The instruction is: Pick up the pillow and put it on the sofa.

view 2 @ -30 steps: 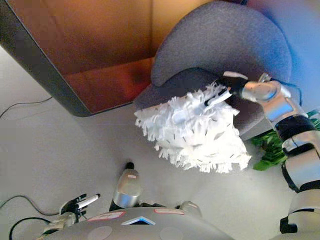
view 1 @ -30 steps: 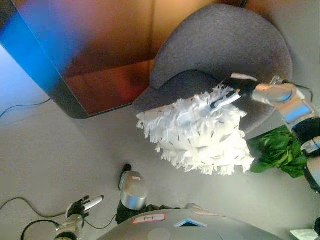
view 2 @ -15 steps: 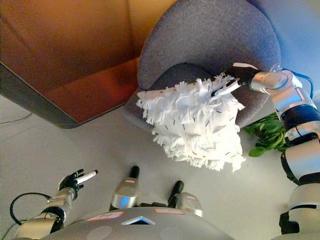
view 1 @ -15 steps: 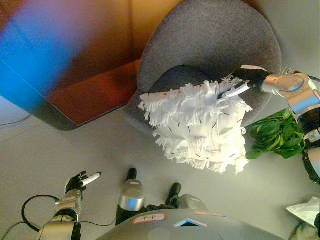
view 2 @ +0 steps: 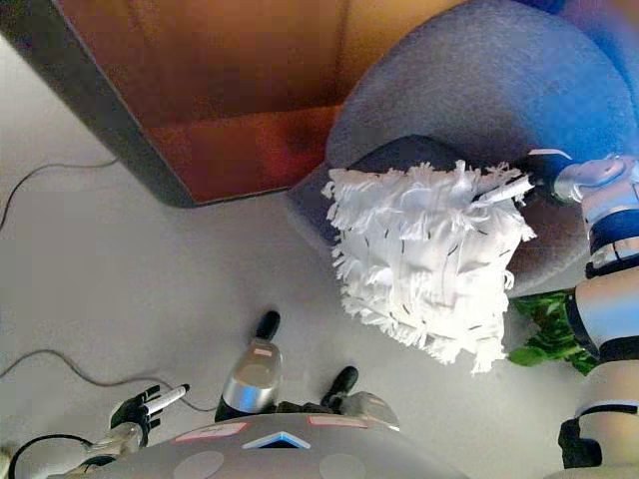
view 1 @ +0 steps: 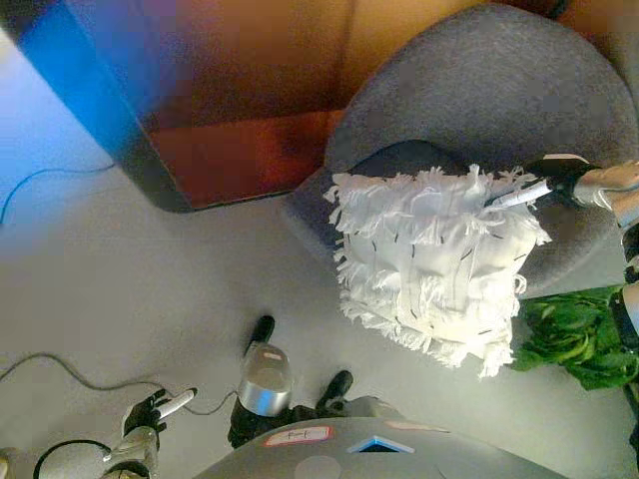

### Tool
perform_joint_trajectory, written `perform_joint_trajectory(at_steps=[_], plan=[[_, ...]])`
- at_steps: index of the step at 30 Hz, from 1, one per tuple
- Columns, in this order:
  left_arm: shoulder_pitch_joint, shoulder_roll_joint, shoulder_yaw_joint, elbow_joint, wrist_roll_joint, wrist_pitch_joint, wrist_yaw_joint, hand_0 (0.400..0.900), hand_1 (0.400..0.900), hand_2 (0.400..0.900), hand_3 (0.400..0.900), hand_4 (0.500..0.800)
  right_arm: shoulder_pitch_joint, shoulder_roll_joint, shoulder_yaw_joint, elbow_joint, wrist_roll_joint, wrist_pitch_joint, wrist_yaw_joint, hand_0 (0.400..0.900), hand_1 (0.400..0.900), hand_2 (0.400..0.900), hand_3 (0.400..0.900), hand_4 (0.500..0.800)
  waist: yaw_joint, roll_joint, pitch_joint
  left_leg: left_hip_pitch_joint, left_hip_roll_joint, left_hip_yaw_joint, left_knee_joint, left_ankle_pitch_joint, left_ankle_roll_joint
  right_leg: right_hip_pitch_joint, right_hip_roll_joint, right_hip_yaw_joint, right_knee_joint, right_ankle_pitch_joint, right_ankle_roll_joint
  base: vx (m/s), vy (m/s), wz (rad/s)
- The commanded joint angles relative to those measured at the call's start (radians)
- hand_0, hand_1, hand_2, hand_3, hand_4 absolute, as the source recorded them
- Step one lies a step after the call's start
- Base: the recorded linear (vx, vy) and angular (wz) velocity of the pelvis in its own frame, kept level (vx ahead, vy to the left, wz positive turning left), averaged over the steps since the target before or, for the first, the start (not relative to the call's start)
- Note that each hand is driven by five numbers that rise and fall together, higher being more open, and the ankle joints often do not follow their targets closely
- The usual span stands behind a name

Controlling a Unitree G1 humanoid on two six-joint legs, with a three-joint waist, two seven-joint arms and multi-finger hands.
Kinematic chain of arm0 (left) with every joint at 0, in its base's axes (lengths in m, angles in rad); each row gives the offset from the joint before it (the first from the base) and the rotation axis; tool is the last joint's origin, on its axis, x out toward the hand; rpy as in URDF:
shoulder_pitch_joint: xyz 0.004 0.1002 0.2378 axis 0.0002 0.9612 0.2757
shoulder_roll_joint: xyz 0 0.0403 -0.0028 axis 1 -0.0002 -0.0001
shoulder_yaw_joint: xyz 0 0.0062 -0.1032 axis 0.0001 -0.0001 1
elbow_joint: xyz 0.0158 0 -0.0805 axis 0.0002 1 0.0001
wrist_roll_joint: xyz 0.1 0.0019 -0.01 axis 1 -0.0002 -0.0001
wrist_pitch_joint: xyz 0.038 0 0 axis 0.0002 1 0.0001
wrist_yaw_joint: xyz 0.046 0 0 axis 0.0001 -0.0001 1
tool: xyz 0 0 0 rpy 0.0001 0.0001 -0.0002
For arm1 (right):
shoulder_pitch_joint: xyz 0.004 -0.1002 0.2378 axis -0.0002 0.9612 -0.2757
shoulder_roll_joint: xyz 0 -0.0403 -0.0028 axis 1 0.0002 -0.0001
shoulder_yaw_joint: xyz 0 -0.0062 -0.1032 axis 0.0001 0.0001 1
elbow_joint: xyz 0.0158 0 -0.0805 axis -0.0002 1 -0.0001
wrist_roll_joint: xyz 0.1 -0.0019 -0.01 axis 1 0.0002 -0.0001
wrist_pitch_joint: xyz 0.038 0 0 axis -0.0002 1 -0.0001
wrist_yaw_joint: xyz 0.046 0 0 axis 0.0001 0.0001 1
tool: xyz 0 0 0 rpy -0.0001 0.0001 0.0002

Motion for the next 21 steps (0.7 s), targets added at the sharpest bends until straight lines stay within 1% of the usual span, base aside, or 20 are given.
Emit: perform_joint_trajectory(at_steps=[1, 2, 4, 5, 6, 8, 10, 16, 21], plan=[[0.016, 0.065, -0.049, 0.011, -0.04, -0.062, -0.013, 0.9, 0.9, 0.9, 0.9, 0.8, -0.214, -0.08, 0.005, 0.0, 0.025, 0.026, -0.111, 0.4, 0.4, 0.4, 0.4, 0.5, 0.031, 0.028, -0.045, 0.068, -0.047, 0.053, -0.127, 0.026, 0.035, -0.001, 0.007, 0.038, 0.04, -0.013, 0.02, -0.05, -0.06, 0.11], [0.014, 0.063, -0.053, 0.005, -0.043, -0.061, -0.013, 0.9, 0.9, 0.9, 0.9, 0.8, -0.216, -0.079, -0.001, 0.003, 0.03, 0.031, -0.125, 0.4, 0.4, 0.4, 0.4, 0.5, 0.032, 0.032, -0.042, 0.056, -0.047, 0.048, -0.128, 0.03, 0.034, -0.008, 0.006, 0.032, 0.039, -0.013, 0.02, -0.05, -0.053, 0.1], [0.016, 0.064, -0.062, -0.015, -0.055, -0.06, -0.017, 0.9, 0.9, 0.9, 0.9, 0.8, -0.234, -0.089, -0.002, 0.008, 0.015, 0.033, -0.208, 0.4, 0.4, 0.4, 0.4, 0.5, 0.038, 0.044, -0.029, 0.048, -0.044, 0.047, -0.129, 0.031, 0.031, -0.01, 0.005, 0.028, 0.034, -0.015, 0.019, -0.07, -0.02, 0.11], [0.021, 0.062, -0.063, -0.026, -0.058, -0.059, -0.016, 0.9, 0.9, 0.9, 0.9, 0.8, -0.233, -0.092, -0.009, 0.004, 0.01, 0.056, -0.233, 0.9, 0.9, 0.9, 0.9, 0.8, 0.04, 0.049, -0.026, 0.045, -0.044, 0.046, -0.129, 0.031, 0.031, -0.013, 0.004, 0.026, 0.034, -0.016, 0.02, -0.08, 0.014, 0.09], [0.023, 0.063, -0.067, -0.034, -0.065, -0.059, -0.018, 0.9, 0.9, 0.9, 0.9, 0.8, -0.235, -0.095, -0.008, 0.003, 0.001, 0.068, -0.228, 0.9, 0.9, 0.9, 0.9, 0.8, 0.04, 0.053, -0.025, 0.04, -0.044, 0.046, -0.13, 0.032, 0.031, -0.017, 0.003, 0.025, 0.033, -0.016, 0.02, -0.08, 0.021, 0.08], [0.023, 0.068, -0.074, -0.049, -0.075, -0.045, -0.019, 0.9, 0.9, 0.9, 0.9, 0.8, -0.241, -0.103, 0.002, 0.0, -0.012, 0.083, -0.23, 0.9, 0.9, 0.9, 0.9, 0.8, 0.037, 0.058, -0.022, 0.04, -0.043, 0.046, -0.131, 0.033, 0.03, -0.021, 0.002, 0.023, 0.034, -0.016, 0.019, -0.07, 0.02, 0.05], [0.021, 0.069, -0.08, -0.058, -0.075, -0.035, -0.014, 0.9, 0.9, 0.9, 0.9, 0.8, -0.243, -0.108, 0.007, 0.007, -0.022, 0.08, -0.231, 0.9, 0.9, 0.9, 0.9, 0.8, 0.036, 0.058, -0.025, 0.045, -0.043, 0.044, -0.131, 0.032, 0.031, -0.017, 0.003, 0.022, 0.034, -0.016, 0.02, -0.02, 0.007, 0.0], [0.034, 0.059, -0.091, -0.06, -0.055, -0.028, -0.005, 0.9, 0.9, 0.9, 0.9, 0.8, -0.238, -0.126, 0.014, 0.031, -0.093, 0.086, -0.212, 0.9, 0.9, 0.9, 0.9, 0.8, 0.03, 0.051, -0.056, 0.096, -0.047, 0.046, -0.132, 0.013, 0.037, 0.017, 0.008, 0.023, 0.04, -0.026, 0.016, 0.06, 0.026, -0.05], [0.031, 0.061, -0.096, -0.053, -0.056, -0.025, -0.001, 0.9, 0.9, 0.9, 0.9, 0.8, -0.231, -0.139, 0.019, 0.038, -0.12, 0.108, -0.21, 0.9, 0.9, 0.9, 0.9, 0.8, 0.019, 0.043, -0.072, 0.111, -0.05, 0.048, -0.132, 0.007, 0.041, 0.03, 0.011, 0.029, 0.034, -0.024, 0.016, 0.02, 0.011, -0.04]])
